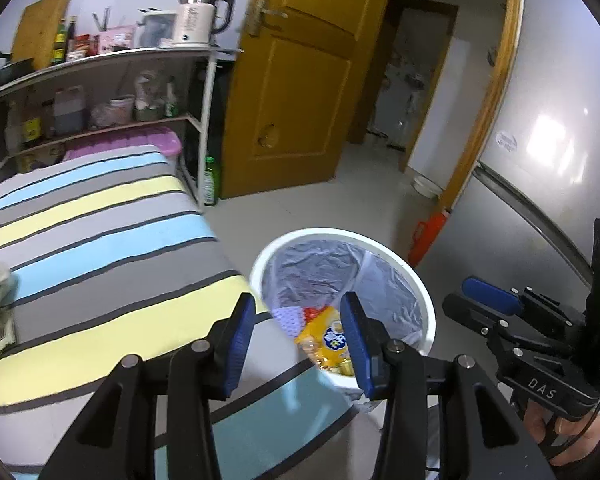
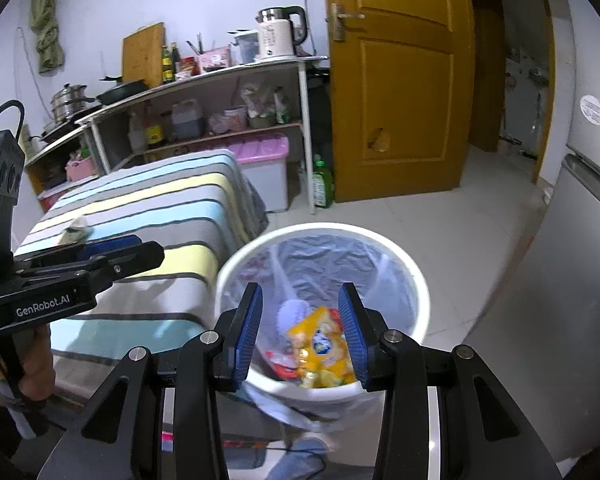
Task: Collect trash
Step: 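Move both open tools back to the table toward the white paper bag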
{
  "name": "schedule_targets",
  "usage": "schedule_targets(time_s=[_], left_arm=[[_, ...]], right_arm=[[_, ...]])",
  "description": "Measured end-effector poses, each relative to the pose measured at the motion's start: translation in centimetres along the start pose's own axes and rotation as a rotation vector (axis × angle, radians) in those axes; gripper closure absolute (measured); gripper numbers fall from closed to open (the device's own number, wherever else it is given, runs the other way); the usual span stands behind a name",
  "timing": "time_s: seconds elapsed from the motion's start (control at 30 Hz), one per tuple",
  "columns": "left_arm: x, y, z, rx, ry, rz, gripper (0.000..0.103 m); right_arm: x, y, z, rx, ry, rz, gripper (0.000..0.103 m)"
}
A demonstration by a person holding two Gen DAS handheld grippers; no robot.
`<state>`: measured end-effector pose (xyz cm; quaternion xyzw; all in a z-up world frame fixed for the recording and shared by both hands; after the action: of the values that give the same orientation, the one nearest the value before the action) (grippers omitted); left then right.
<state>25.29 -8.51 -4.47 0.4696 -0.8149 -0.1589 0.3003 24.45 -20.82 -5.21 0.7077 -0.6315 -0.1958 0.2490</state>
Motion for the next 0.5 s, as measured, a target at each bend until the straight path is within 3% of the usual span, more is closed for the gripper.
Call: schedule_targets(time_s=[0.5], left_arm=[[-4.0, 8.0, 1.4, 0.089, 0.031, -0.114, 0.057]], right_arm=[[-8.4, 2.9, -0.9, 0.048, 0.082, -0.133, 0.062]])
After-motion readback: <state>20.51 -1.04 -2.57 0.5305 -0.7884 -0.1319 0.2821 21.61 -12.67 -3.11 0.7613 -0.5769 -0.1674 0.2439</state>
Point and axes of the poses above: each gripper's, at about its wrist camera, not at the fingertips, and y roughly against the way its jaws point, x to its right, z to its underside, the point moved 10 cm from there along -y, roughly the way its jaws point, and after that the axes turned 11 degrees about z, right-handed, at the moved point
